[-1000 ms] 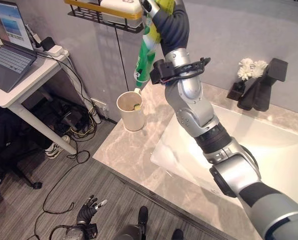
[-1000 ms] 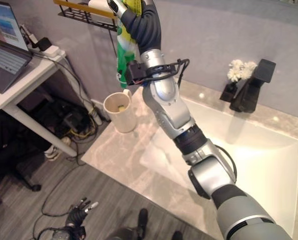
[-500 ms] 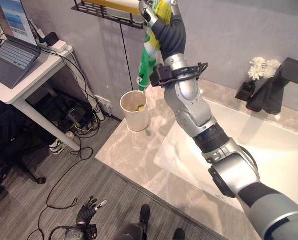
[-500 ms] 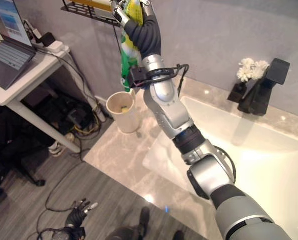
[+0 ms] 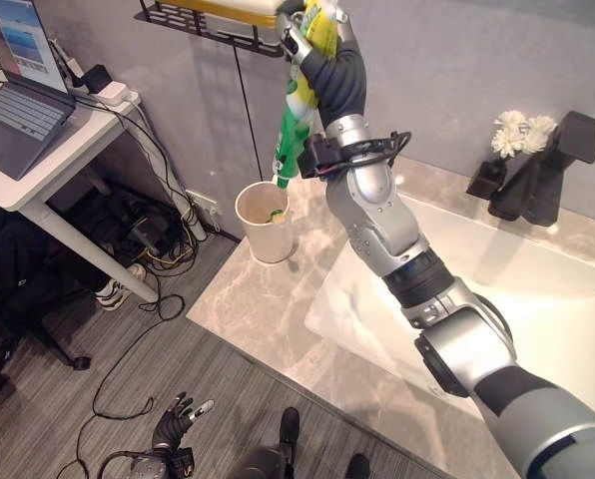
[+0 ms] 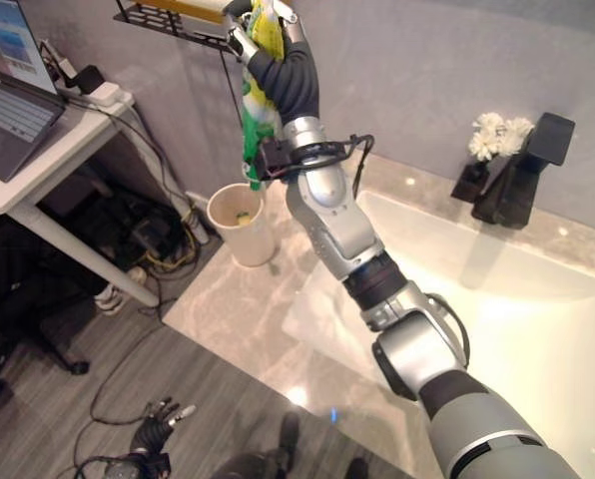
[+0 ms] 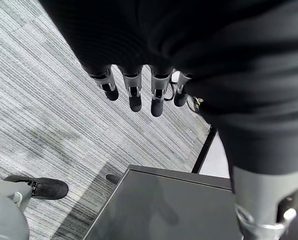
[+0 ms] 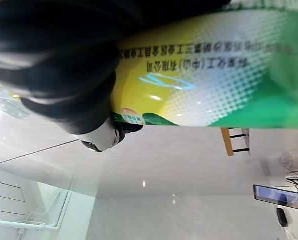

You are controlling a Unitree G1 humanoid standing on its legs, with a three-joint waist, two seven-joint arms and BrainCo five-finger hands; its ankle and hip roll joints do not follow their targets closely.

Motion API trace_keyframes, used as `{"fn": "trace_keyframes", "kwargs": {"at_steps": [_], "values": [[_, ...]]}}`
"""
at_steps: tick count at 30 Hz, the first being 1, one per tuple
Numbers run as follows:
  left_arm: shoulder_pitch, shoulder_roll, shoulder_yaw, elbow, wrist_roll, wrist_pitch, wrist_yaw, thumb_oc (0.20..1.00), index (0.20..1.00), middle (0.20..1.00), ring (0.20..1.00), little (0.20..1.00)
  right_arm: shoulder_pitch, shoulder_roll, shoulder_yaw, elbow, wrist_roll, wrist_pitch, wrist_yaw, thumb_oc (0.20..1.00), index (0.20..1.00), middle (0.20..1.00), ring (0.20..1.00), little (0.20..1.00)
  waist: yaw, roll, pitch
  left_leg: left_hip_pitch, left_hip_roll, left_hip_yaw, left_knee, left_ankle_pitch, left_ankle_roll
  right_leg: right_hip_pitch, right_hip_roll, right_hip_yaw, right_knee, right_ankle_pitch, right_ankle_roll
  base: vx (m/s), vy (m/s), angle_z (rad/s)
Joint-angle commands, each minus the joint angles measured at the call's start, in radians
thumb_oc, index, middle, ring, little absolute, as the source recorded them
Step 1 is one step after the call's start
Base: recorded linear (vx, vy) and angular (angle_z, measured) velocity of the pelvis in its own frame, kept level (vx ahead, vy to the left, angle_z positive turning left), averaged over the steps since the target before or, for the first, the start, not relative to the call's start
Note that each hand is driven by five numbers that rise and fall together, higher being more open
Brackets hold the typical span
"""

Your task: Put brush and paste in cup on sink, flatten towel.

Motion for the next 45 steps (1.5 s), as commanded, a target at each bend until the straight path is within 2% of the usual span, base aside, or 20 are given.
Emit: {"fn": "trace_keyframes", "kwargs": {"at_steps": [1,23,40,45], "values": [[-0.05,0.014,-0.017,0.045,-0.001,-0.034,0.02,1.0,1.0,1.0,1.0,1.0,-0.071,0.0,-0.02,-0.044,0.026,-0.045,0.024,0.2,0.2,0.2,0.2,0.2,0.001,-0.064,0.032,0.041,-0.01,0.052,0.003,-0.031,-0.013,0.098,-0.069,0.051,0.0,0.117,0.04,-0.01,-0.013,-0.08],[-0.052,0.012,-0.005,0.052,-0.006,-0.042,0.033,1.0,1.0,1.0,1.0,1.0,-0.059,0.034,-0.006,-0.046,0.035,-0.05,0.029,0.2,0.2,0.2,0.2,0.2,0.006,-0.076,0.043,0.036,-0.011,0.052,0.003,-0.033,-0.015,0.098,-0.066,0.049,0.0,0.124,0.041,0.0,-0.002,-0.01],[-0.06,0.001,0.001,0.069,-0.001,-0.042,0.044,1.0,1.0,1.0,1.0,1.0,-0.078,0.041,-0.007,-0.136,0.023,-0.085,0.025,0.2,0.2,0.2,0.2,0.2,-0.009,-0.081,0.037,0.049,-0.014,0.064,0.003,-0.045,-0.012,0.104,-0.069,0.065,0.0,0.133,0.042,0.0,0.0,0.0],[-0.058,-0.004,0.011,0.083,-0.006,-0.045,0.049,1.0,1.0,1.0,1.0,1.0,-0.086,0.044,0.007,-0.188,0.055,-0.094,0.056,0.2,0.2,0.2,0.2,0.2,-0.011,-0.084,0.035,0.051,-0.014,0.069,0.003,-0.046,-0.011,0.106,-0.068,0.067,0.0,0.133,0.04,0.0,0.0,0.0]]}}
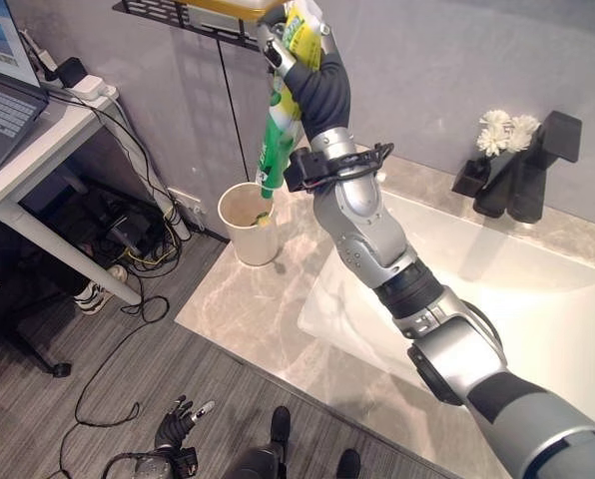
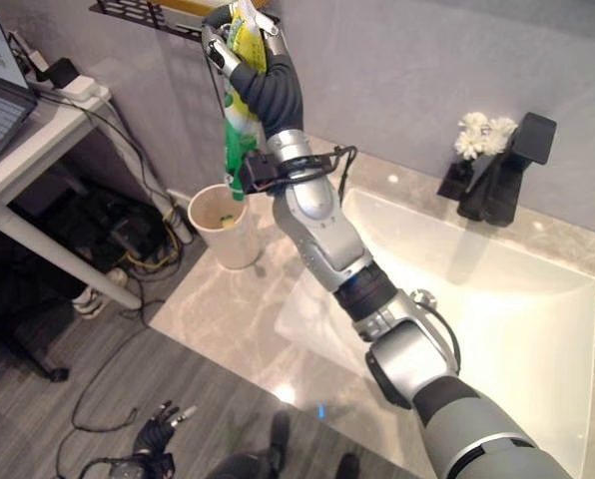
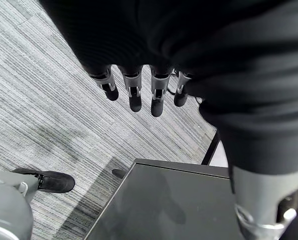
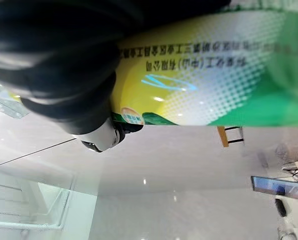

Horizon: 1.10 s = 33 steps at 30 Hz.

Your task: Put brush and paste in cup on sink, flatten towel.

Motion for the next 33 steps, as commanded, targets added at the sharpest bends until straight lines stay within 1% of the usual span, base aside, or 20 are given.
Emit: {"fn": "trace_keyframes", "kwargs": {"at_steps": [1,9,22,33], "values": [[-0.038,0.025,0.004,0.04,-0.006,-0.045,0.015,1.0,1.0,1.0,1.0,1.0,-0.1,0.003,-0.012,-0.1,0.015,-0.078,0.038,0.2,0.2,0.2,0.2,0.2,0.014,-0.046,0.03,0.057,-0.013,0.051,0.004,-0.039,-0.013,0.119,-0.064,0.05,0.001,0.132,0.037,0.0,0.0,0.0],[-0.035,0.024,0.007,0.041,-0.004,-0.047,0.02,1.0,1.0,1.0,1.0,1.0,-0.081,0.025,0.011,-0.08,0.008,-0.065,0.044,0.2,0.2,0.2,0.2,0.2,0.02,-0.049,0.031,0.054,-0.012,0.051,0.004,-0.038,-0.014,0.114,-0.062,0.051,0.001,0.129,0.035,0.0,0.0,0.0],[-0.042,0.016,0.008,0.064,-0.002,-0.055,0.022,1.0,1.0,1.0,1.0,1.0,-0.036,0.044,0.042,-0.076,0.0,-0.048,0.069,0.2,0.2,0.2,0.2,0.2,0.021,-0.049,0.041,0.048,-0.018,0.056,0.004,-0.043,-0.01,0.106,-0.067,0.062,0.001,0.15,0.04,0.0,0.0,0.0],[-0.041,0.01,0.006,0.077,-0.008,-0.056,0.023,1.0,1.0,1.0,1.0,1.0,-0.012,0.074,0.053,-0.07,-0.003,-0.05,0.077,0.2,0.2,0.2,0.2,0.2,0.024,-0.048,0.043,0.053,-0.02,0.059,0.004,-0.046,-0.007,0.112,-0.067,0.066,0.001,0.159,0.041,0.0,0.001,0.0]]}}
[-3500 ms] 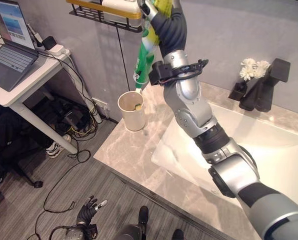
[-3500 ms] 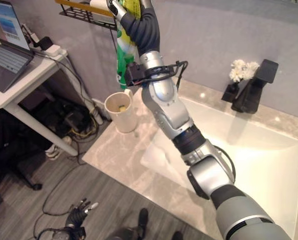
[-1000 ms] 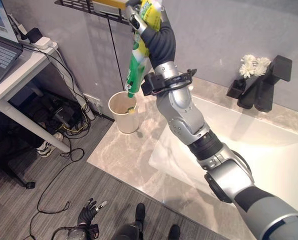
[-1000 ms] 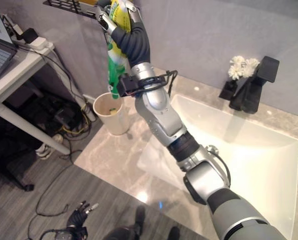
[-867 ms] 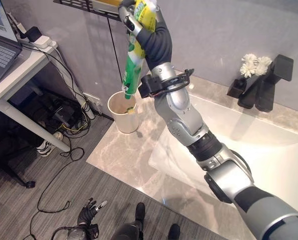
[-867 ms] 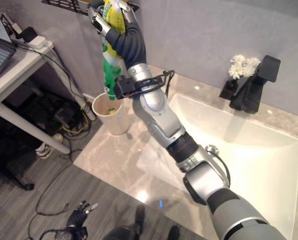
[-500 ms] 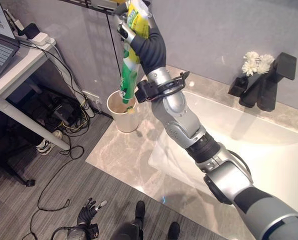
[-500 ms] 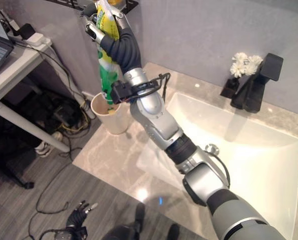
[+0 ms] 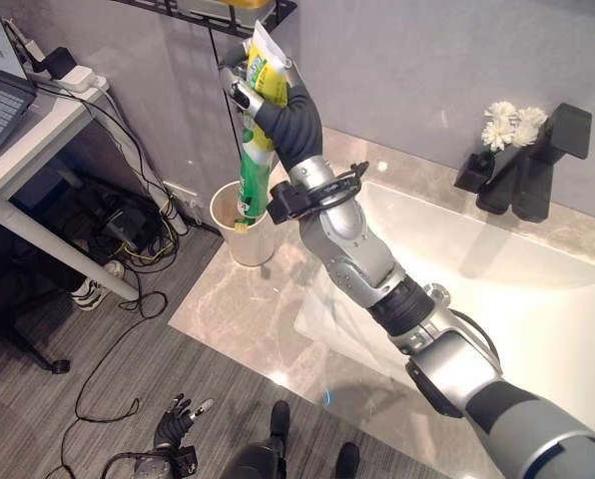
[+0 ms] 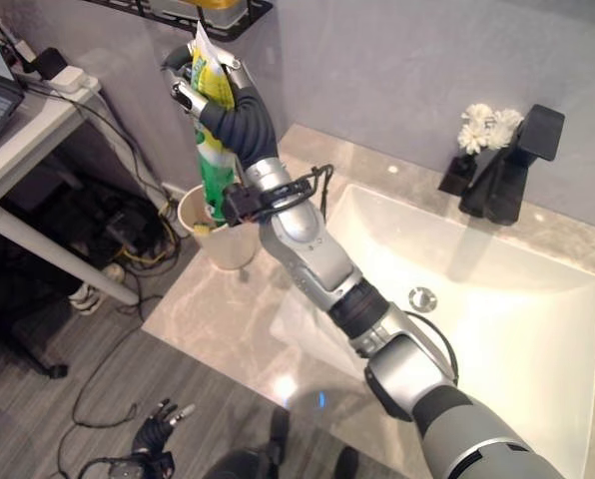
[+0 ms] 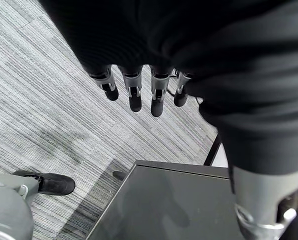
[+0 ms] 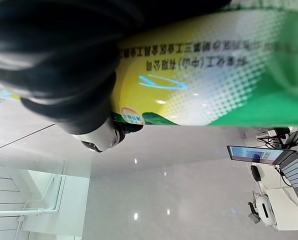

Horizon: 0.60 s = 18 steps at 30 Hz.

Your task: Put brush and paste in cup on sink, flatten towel.

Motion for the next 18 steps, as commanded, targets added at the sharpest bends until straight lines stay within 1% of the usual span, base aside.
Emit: {"fn": "trace_keyframes", "kwargs": {"at_steps": [1,9,18], "values": [[-0.039,0.011,0.002,0.069,-0.009,-0.036,0.016,1.0,1.0,1.0,1.0,1.0,-0.083,0.052,-0.034,-0.047,-0.003,-0.055,0.025,0.2,0.2,0.2,0.2,0.2,0.022,-0.047,0.022,0.051,-0.02,0.05,0.004,-0.041,-0.002,0.113,-0.067,0.059,0.001,0.164,0.042,0.0,0.0,0.0],[-0.039,0.002,0.004,0.079,-0.01,-0.038,0.019,1.0,1.0,1.0,1.0,1.0,-0.068,0.063,-0.034,-0.038,-0.011,-0.058,0.02,0.2,0.2,0.2,0.2,0.2,0.025,-0.047,0.022,0.056,-0.02,0.054,0.004,-0.045,-0.001,0.115,-0.067,0.062,0.001,0.161,0.043,0.0,0.0,0.0],[-0.038,-0.009,-0.001,0.094,-0.013,-0.042,0.025,1.0,1.0,1.0,1.0,1.0,-0.047,0.088,-0.048,-0.052,-0.023,-0.088,0.003,0.2,0.2,0.2,0.2,0.2,0.028,-0.043,0.025,0.057,-0.02,0.055,0.004,-0.045,0.001,0.117,-0.067,0.064,0.001,0.156,0.042,0.0,0.003,-0.01]]}}
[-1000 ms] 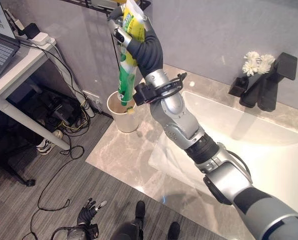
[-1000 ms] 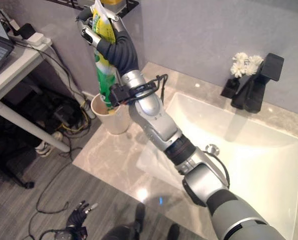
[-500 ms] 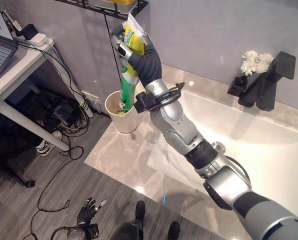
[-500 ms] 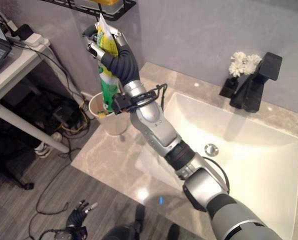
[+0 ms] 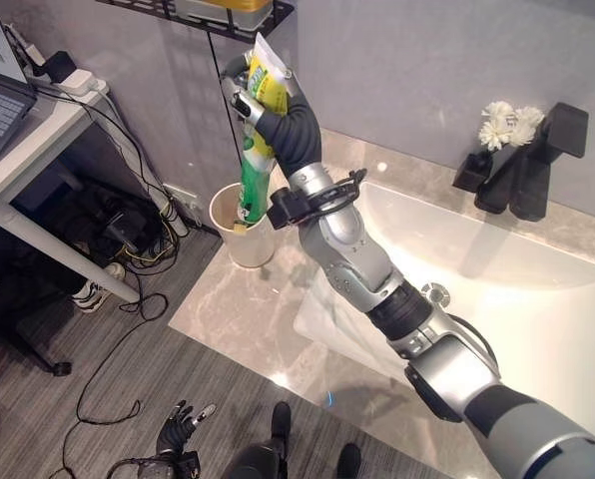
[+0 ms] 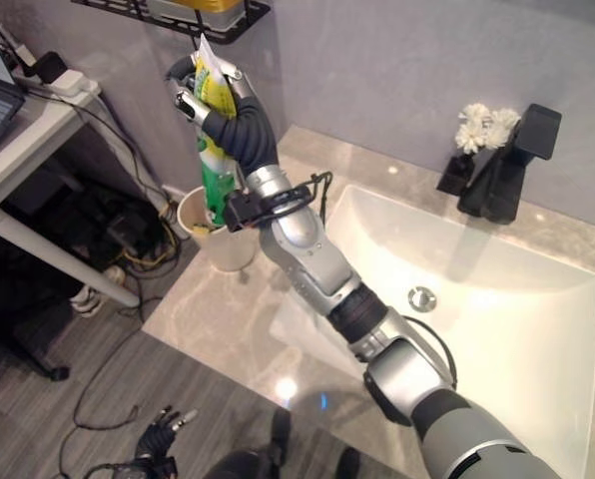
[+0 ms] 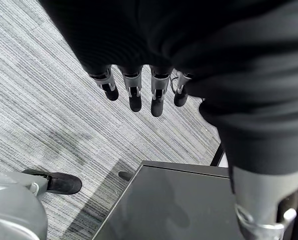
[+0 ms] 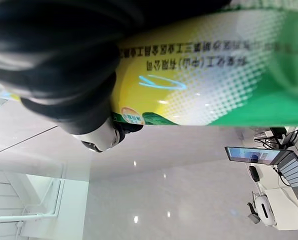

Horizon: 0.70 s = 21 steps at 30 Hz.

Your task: Put brush and paste in cup on sink, flatten towel.

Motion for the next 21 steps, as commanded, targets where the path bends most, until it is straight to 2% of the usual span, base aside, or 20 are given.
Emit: {"fn": "trace_keyframes", "kwargs": {"at_steps": [1,4,21], "values": [[-0.033,0.029,-0.004,0.035,-0.022,-0.042,0.024,1.0,1.0,1.0,1.0,1.0,-0.067,0.065,-0.048,-0.06,-0.021,-0.088,0.005,0.2,0.2,0.2,0.2,0.2,0.022,-0.051,0.03,0.053,-0.02,0.044,0.004,-0.045,0.001,0.116,-0.064,0.052,0.001,0.155,0.041,0.0,0.0,0.0],[-0.018,0.032,-0.015,-0.021,-0.029,-0.044,0.021,1.0,1.0,1.0,1.0,1.0,-0.062,0.067,-0.052,-0.059,-0.044,-0.087,-0.012,0.2,0.2,0.2,0.2,0.2,0.025,-0.046,0.033,0.05,-0.021,0.042,0.004,-0.044,0.002,0.112,-0.063,0.052,0.001,0.152,0.042,0.0,0.0,0.0],[-0.007,0.04,-0.03,-0.051,-0.013,-0.048,0.017,1.0,1.0,1.0,1.0,1.0,-0.066,0.069,-0.046,-0.05,-0.091,-0.082,-0.036,0.2,0.2,0.2,0.2,0.2,0.031,-0.036,0.041,0.038,-0.025,0.039,0.004,-0.044,0.005,0.101,-0.069,0.049,0.001,0.15,0.045,0.0,0.0,0.0]]}}
